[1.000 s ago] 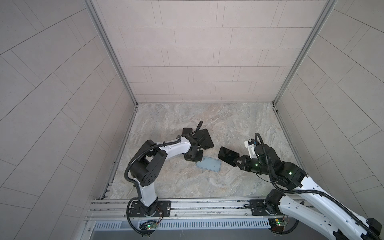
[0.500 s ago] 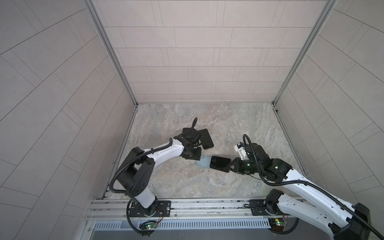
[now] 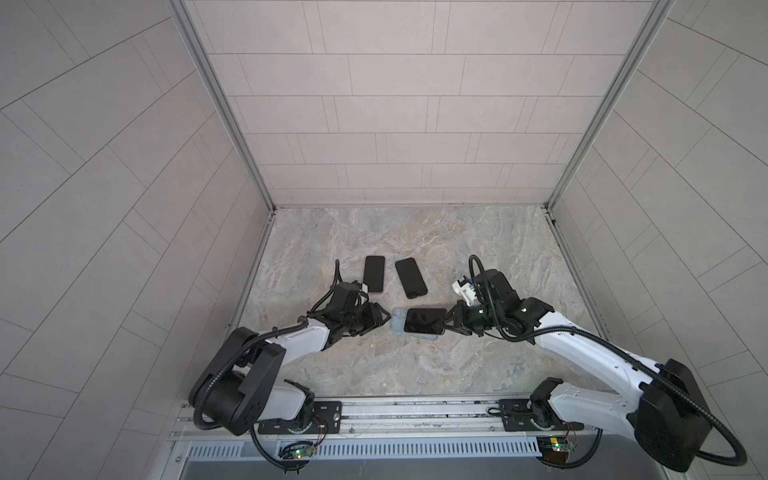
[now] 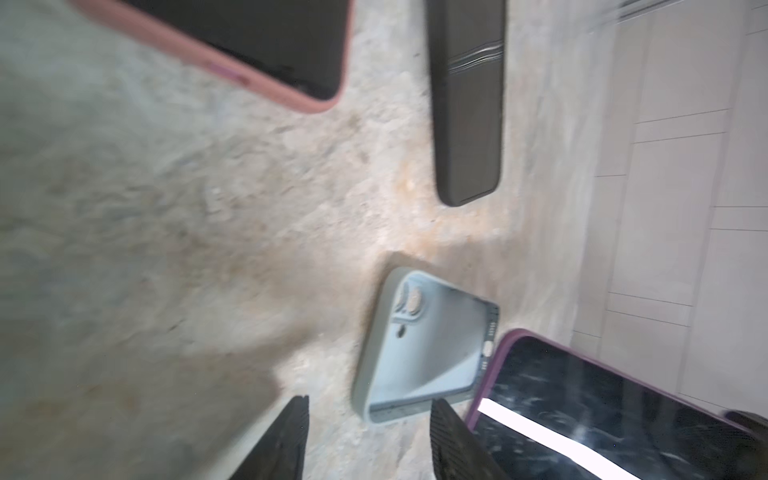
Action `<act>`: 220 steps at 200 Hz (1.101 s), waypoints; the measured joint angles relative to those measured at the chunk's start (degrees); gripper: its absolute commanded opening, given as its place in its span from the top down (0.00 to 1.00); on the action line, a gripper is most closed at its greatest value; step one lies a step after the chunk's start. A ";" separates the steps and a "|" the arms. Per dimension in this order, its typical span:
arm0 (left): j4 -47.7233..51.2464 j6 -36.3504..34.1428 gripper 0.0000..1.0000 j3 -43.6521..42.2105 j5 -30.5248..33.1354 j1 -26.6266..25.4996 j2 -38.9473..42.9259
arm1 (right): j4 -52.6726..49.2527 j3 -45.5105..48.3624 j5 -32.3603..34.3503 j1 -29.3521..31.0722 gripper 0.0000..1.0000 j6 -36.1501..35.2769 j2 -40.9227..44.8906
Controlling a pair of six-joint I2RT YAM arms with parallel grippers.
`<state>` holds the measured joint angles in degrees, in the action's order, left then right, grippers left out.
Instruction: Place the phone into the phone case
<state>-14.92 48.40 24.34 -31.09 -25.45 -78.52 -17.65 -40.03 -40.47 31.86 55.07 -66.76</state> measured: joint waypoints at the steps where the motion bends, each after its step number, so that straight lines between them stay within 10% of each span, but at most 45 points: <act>1: -0.20 0.07 0.45 -0.02 -0.09 0.00 0.00 | 0.07 -0.02 -0.04 -0.02 1.00 0.00 -0.13; 73: -15.19 5.03 0.45 -2.16 -4.85 1.07 -5.79 | 5.73 -0.04 -3.50 -2.21 1.00 0.46 -7.82; 220: -15.69 5.84 0.45 -1.16 -5.20 1.07 -9.66 | 6.80 -0.31 -4.72 -2.99 0.97 0.44 -10.51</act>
<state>-30.61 54.24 23.18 -36.29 -24.38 -88.18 -10.85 -40.34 -45.19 28.86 55.51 -77.28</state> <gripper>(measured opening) 0.549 0.102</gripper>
